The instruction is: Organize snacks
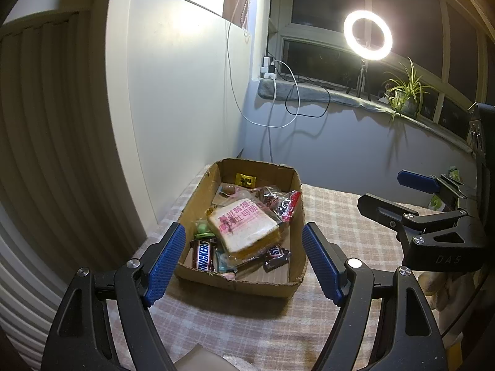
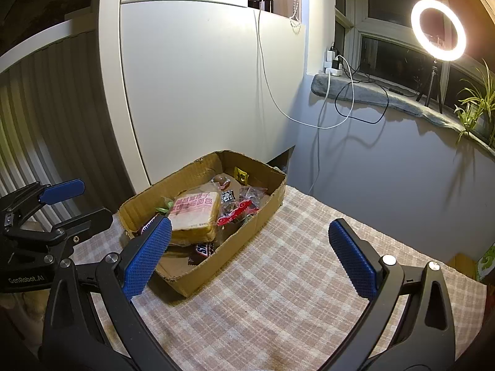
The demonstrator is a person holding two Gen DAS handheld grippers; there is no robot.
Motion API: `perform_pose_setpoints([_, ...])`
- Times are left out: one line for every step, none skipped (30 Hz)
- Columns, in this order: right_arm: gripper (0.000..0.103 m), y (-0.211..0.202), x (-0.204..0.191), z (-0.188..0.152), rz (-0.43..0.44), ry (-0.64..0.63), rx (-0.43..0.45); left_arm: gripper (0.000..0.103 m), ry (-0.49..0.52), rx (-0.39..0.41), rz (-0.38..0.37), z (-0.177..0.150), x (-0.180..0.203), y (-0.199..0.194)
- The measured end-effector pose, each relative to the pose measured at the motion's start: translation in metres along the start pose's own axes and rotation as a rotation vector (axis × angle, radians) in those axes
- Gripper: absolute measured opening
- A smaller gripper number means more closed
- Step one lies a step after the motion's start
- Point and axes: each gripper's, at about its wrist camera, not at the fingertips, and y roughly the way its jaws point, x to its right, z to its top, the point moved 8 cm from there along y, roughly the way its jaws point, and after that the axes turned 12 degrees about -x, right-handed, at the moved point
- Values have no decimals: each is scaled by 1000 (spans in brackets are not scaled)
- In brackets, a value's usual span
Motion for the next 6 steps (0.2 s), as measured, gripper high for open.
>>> perform_pose_setpoints([103, 0, 0, 0, 0, 0, 0, 78, 2, 1, 0, 0, 0, 0])
perform_pose_setpoints([103, 0, 0, 0, 1, 0, -1, 78, 3, 2, 1, 0, 1, -1])
perform_pose_setpoints([103, 0, 0, 0, 1, 0, -2, 78, 2, 2, 0, 0, 1, -1])
perform_pose_setpoints([103, -1, 0, 0, 1, 0, -2, 78, 4, 4, 0, 0, 1, -1])
perform_pose_setpoints([103, -2, 0, -1, 0, 0, -2, 78, 5, 6, 2, -1, 1, -2])
perform_pose_setpoints([103, -3, 0, -1, 0, 1, -2, 78, 4, 5, 2, -1, 2, -2])
